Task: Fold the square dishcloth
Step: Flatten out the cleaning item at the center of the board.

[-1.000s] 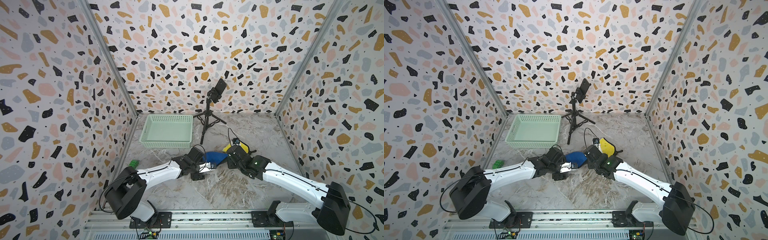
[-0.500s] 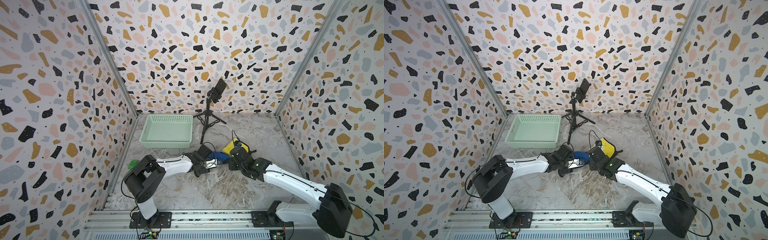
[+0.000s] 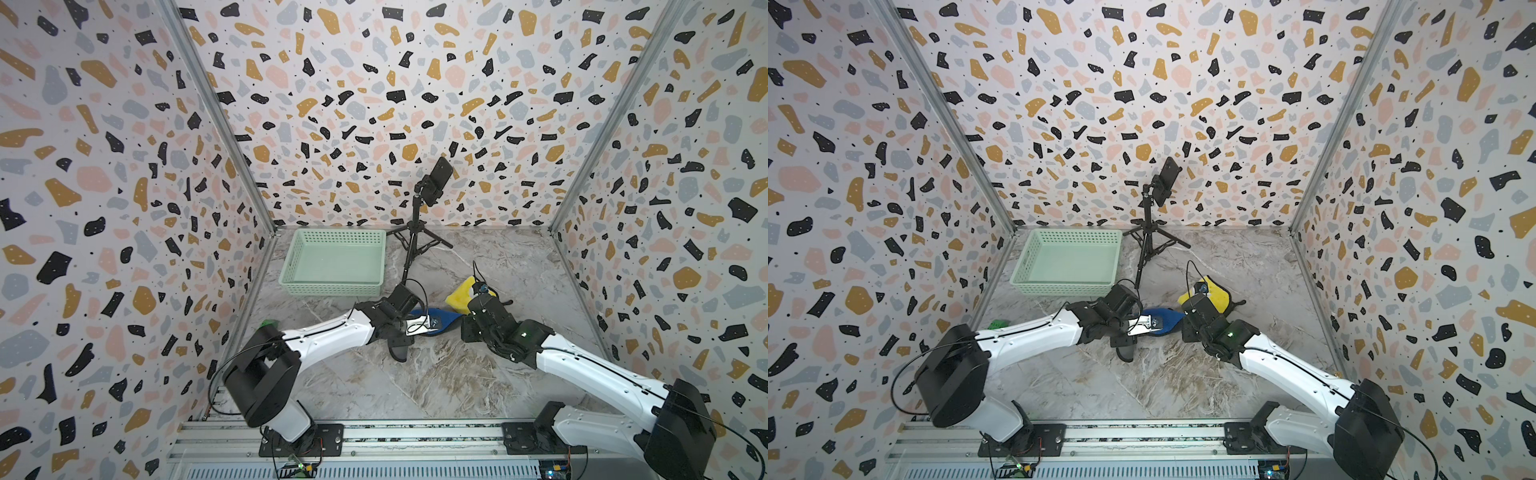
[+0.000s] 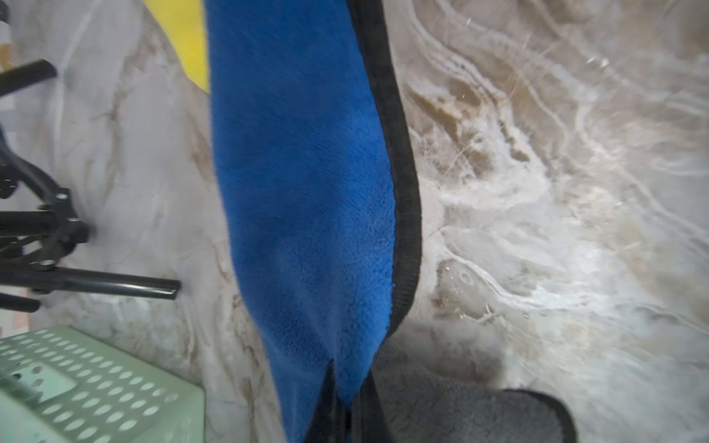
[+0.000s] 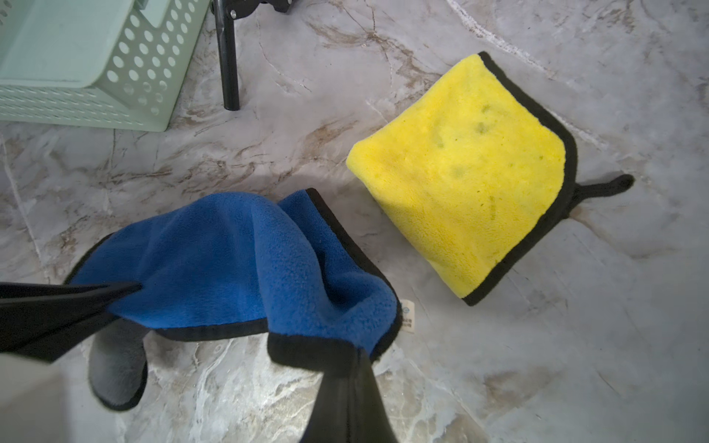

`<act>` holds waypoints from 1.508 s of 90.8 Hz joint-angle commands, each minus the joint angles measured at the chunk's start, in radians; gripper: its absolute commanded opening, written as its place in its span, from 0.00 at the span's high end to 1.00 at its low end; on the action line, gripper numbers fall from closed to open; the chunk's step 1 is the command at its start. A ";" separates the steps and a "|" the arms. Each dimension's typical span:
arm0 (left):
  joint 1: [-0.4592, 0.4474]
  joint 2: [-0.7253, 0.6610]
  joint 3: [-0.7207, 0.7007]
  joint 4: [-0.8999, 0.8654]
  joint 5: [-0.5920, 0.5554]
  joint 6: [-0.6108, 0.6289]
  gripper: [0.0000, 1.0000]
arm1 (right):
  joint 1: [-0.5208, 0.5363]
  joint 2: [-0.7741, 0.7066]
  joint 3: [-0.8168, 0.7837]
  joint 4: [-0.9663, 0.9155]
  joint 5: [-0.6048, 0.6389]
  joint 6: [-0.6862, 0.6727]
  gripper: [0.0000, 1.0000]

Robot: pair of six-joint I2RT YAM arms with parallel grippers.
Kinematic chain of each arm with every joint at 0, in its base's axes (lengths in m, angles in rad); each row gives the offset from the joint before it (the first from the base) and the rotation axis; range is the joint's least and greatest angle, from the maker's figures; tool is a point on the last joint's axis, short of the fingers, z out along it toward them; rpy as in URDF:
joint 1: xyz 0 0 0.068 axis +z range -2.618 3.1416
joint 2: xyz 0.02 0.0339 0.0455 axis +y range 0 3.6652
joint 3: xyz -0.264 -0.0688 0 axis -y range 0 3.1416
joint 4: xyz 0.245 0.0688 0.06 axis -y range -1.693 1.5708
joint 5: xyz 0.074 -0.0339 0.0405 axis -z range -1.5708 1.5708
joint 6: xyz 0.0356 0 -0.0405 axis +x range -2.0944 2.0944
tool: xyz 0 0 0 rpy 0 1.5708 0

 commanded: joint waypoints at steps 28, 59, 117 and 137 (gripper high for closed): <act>-0.004 -0.379 -0.032 -0.287 0.100 -0.057 1.00 | -0.002 -0.225 0.148 -0.159 -0.163 -0.125 1.00; -0.009 -0.734 -0.031 -0.716 0.399 -0.134 1.00 | 0.109 -0.384 0.245 -0.410 -0.284 -0.058 1.00; 0.181 -0.082 -0.085 -0.313 0.062 -0.014 0.59 | -0.084 0.452 0.362 -0.119 -0.387 -0.169 1.00; 0.253 -0.081 -0.075 -0.313 0.127 0.065 0.63 | -0.099 0.591 0.497 -0.077 -0.381 -0.217 0.98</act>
